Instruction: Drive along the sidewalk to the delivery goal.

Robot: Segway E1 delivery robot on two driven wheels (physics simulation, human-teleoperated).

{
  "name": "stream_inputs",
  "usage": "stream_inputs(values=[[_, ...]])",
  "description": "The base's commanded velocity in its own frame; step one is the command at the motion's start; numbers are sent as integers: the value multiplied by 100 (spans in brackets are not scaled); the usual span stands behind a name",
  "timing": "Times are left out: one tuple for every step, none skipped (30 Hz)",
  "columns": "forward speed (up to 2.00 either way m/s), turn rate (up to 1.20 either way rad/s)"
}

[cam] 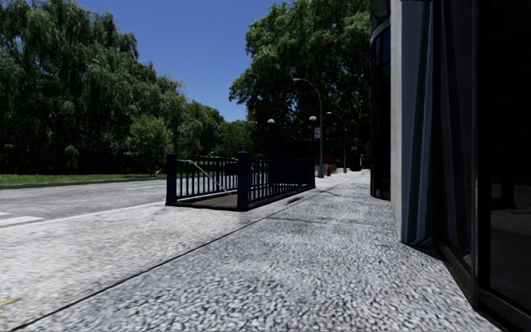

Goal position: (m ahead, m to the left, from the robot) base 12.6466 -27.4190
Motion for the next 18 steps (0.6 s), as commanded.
stream_inputs(values=[[200, 0], [200, 0], [200, 0], [200, 0], [200, 0], [200, 0], [200, 0], [200, 0], [200, 0], [200, 0], [200, 0], [200, 0], [200, 0], [200, 0], [200, 0], [200, 0], [200, 0], [200, 0]])
